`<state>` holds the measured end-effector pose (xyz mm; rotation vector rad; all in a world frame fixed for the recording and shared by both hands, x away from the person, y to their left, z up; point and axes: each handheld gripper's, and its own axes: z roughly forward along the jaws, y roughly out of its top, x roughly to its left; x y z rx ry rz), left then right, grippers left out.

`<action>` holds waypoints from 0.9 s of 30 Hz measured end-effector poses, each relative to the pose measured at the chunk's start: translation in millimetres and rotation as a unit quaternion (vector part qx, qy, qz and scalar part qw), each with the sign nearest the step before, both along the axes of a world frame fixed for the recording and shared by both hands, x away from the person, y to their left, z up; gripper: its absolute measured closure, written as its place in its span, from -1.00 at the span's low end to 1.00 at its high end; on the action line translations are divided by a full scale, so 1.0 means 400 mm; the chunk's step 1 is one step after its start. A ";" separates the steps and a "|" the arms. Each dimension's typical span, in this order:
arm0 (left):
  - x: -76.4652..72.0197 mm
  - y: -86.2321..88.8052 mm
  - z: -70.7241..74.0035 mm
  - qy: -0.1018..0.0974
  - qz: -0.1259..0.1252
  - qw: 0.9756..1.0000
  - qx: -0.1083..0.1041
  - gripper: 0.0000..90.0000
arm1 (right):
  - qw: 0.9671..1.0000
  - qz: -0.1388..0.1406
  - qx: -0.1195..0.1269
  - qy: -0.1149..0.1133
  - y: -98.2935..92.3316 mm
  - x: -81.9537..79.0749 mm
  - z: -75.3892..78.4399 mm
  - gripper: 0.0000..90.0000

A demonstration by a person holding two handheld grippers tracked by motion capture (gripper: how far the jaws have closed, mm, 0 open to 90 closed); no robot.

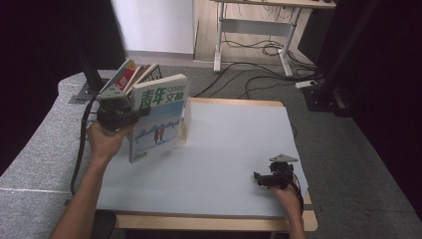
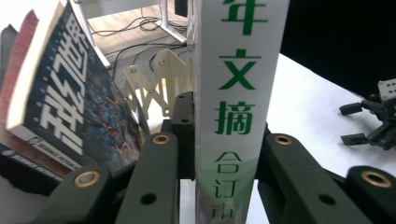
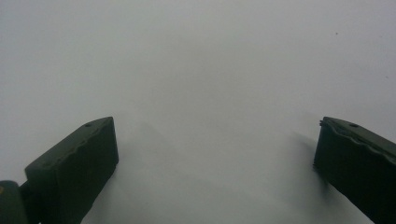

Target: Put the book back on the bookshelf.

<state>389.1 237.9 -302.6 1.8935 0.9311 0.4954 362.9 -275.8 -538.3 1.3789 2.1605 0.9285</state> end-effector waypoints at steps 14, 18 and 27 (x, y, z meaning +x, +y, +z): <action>0.049 -0.032 -0.013 -0.003 0.040 0.999 -0.012 0.65 | 1.000 0.000 -0.001 0.000 0.000 0.000 0.000 -1.00; 0.060 -0.046 -0.017 -0.005 0.046 0.999 -0.020 0.65 | 1.000 0.000 0.000 0.000 0.000 0.000 0.000 -1.00; 0.088 -0.080 -0.035 -0.010 0.049 0.998 -0.026 0.65 | 1.000 0.000 -0.001 0.000 0.000 0.000 0.000 -1.00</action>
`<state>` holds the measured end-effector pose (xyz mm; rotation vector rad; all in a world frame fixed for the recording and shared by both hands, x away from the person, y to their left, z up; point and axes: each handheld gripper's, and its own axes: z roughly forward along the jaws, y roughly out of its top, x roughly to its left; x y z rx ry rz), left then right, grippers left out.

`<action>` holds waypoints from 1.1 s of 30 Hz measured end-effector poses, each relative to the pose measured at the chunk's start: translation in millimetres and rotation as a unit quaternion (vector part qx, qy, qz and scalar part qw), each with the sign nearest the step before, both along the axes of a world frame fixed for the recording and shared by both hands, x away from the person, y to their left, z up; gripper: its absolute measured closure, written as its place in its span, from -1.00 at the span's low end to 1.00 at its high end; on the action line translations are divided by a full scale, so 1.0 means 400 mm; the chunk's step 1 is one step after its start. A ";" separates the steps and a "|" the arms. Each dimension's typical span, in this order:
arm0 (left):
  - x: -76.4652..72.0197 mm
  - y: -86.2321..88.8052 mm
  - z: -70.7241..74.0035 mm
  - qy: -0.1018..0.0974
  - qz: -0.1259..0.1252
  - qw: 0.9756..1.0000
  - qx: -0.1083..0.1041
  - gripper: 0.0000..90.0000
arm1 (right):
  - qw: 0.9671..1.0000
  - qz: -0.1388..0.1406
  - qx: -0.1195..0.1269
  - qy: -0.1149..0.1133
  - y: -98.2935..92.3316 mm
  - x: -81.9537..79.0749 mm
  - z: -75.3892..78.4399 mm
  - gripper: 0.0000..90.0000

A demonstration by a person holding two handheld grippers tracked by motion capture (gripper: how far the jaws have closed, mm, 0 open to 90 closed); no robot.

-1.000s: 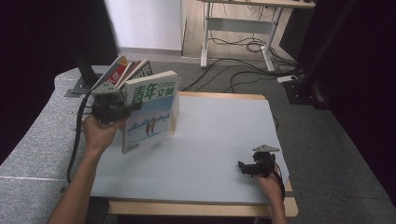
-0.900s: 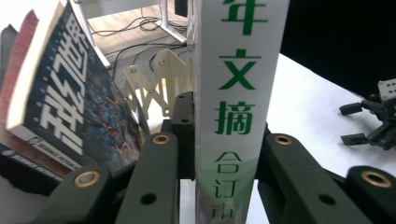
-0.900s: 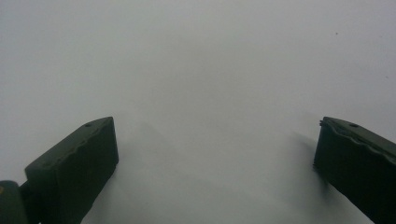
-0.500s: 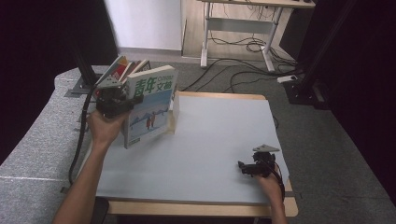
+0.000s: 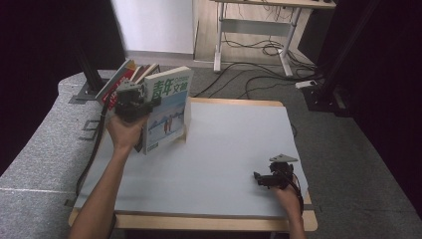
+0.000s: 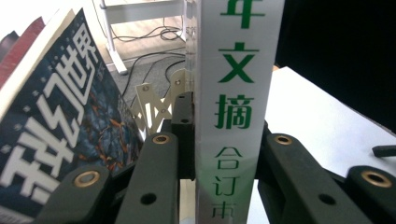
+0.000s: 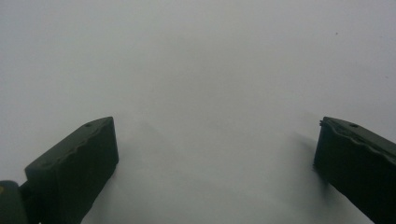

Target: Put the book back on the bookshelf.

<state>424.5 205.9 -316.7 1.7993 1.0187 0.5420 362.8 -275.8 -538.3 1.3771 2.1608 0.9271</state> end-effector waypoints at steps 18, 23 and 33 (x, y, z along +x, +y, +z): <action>0.052 -0.080 -0.061 -0.021 -0.001 1.000 0.003 0.65 | 1.000 0.000 0.000 -0.001 0.000 0.000 0.000 -1.00; 0.061 -0.094 -0.076 -0.041 -0.002 0.999 0.008 0.64 | 1.000 0.000 0.000 -0.001 0.000 0.000 0.000 -1.00; 0.074 -0.094 -0.120 -0.047 -0.010 0.999 -0.014 0.64 | 1.000 0.000 0.000 -0.001 0.001 0.000 0.000 -1.00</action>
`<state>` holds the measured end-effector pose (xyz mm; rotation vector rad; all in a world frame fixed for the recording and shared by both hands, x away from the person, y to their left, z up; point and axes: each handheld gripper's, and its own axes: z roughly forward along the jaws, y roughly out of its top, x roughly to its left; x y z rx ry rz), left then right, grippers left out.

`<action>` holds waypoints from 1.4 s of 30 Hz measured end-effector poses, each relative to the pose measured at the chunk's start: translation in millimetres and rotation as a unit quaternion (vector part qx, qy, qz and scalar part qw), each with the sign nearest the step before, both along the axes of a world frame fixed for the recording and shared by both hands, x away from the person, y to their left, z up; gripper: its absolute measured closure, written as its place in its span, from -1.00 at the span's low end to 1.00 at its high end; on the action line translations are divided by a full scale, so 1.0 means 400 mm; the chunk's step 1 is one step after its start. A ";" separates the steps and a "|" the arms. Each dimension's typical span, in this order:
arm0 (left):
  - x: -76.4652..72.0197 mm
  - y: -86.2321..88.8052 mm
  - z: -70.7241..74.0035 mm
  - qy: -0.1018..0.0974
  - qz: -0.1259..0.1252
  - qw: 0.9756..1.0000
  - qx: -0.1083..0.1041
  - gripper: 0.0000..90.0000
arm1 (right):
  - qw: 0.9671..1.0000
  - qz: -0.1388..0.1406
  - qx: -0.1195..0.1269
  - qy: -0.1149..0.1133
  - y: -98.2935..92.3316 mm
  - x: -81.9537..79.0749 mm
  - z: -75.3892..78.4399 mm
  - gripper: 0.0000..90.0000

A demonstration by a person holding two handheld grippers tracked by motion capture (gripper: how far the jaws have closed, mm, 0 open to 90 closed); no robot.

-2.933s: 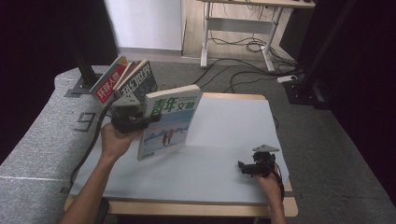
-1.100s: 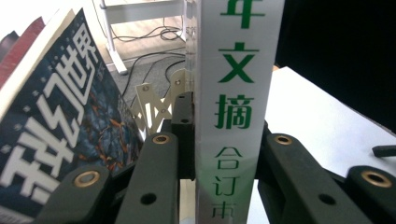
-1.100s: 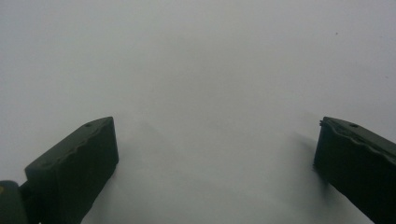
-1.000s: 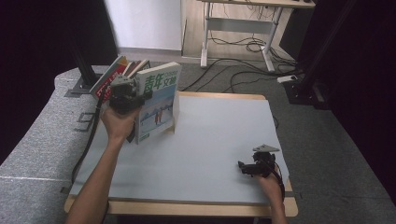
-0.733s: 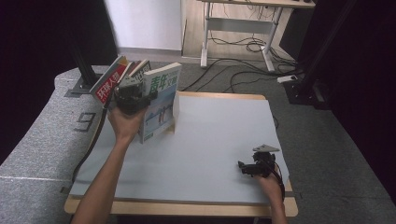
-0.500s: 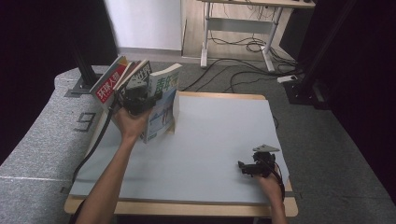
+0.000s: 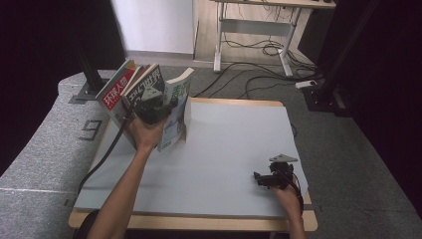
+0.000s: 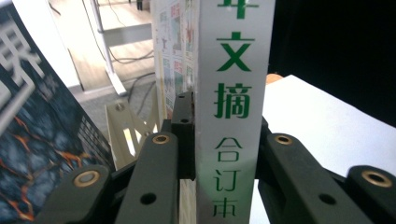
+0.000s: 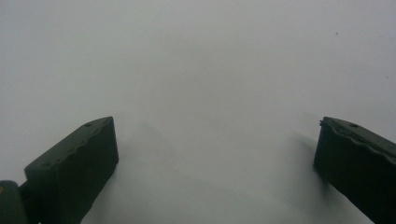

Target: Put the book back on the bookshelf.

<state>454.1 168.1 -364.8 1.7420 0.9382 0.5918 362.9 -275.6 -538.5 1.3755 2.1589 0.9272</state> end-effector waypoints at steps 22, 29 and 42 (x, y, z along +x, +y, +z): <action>-0.031 0.047 0.001 0.051 -0.023 0.997 0.049 0.60 | 1.000 -0.001 -0.001 0.000 0.001 0.000 0.000 -1.00; -0.034 0.046 0.008 0.055 -0.019 0.996 0.072 0.58 | 1.000 -0.001 -0.001 0.000 0.001 0.000 0.000 -1.00; -0.040 0.034 0.030 0.060 -0.009 0.995 0.076 0.51 | 1.000 -0.001 -0.001 0.000 0.001 0.000 0.000 -1.00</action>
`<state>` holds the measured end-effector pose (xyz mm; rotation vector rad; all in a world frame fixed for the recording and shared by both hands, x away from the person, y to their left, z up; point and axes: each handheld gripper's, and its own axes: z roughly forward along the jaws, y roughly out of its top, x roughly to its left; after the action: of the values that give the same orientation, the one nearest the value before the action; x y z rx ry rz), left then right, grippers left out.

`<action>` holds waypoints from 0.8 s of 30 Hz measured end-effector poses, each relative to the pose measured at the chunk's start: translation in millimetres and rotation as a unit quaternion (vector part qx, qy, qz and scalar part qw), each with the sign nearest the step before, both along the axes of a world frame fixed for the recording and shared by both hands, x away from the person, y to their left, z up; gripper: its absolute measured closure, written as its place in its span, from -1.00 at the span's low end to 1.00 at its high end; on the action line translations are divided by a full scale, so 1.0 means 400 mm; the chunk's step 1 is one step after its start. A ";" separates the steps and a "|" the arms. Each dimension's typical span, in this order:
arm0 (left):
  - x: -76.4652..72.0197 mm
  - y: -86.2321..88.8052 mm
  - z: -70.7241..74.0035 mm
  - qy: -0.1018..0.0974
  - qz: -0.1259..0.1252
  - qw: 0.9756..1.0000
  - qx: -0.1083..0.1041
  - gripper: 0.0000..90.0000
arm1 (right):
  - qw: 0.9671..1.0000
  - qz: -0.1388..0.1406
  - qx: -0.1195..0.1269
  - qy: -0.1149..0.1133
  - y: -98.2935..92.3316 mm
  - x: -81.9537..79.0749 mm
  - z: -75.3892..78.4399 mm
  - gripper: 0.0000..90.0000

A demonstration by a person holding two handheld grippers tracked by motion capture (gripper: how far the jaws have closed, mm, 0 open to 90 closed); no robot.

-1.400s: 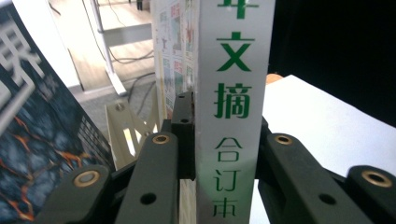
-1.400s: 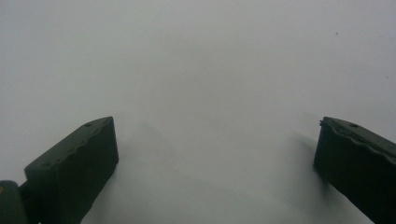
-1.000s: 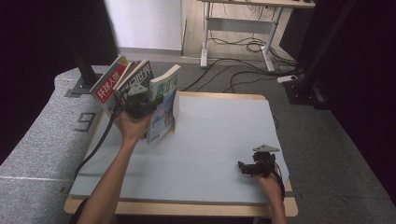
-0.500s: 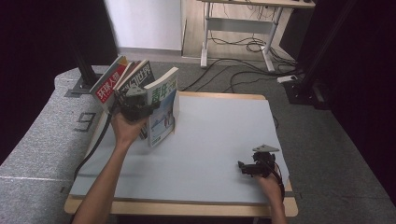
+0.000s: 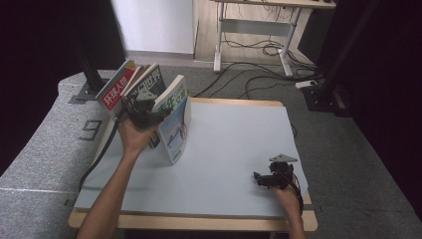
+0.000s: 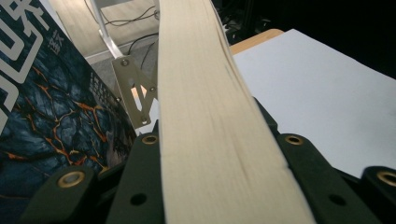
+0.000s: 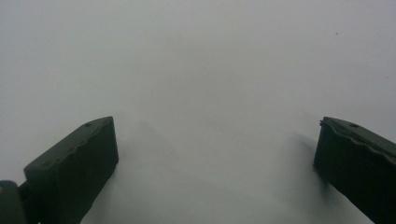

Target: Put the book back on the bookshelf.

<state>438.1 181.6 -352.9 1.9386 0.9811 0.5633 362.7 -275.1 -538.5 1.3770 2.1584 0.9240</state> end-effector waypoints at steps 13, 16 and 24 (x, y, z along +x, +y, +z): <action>0.008 -0.011 0.017 -0.005 0.028 1.000 -0.003 0.64 | 1.000 0.000 0.000 0.000 0.000 0.000 0.000 -1.00; 0.014 -0.011 0.020 -0.009 0.039 0.999 -0.002 0.65 | 1.000 0.000 0.000 0.000 0.000 0.000 0.000 -1.00; 0.037 -0.019 0.024 -0.015 0.065 0.998 -0.011 0.65 | 1.000 0.001 0.000 -0.001 0.000 0.000 0.000 -1.00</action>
<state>453.1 174.1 -343.4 1.8517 1.0946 0.6513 362.7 -275.3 -538.6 1.3752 2.1585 0.9250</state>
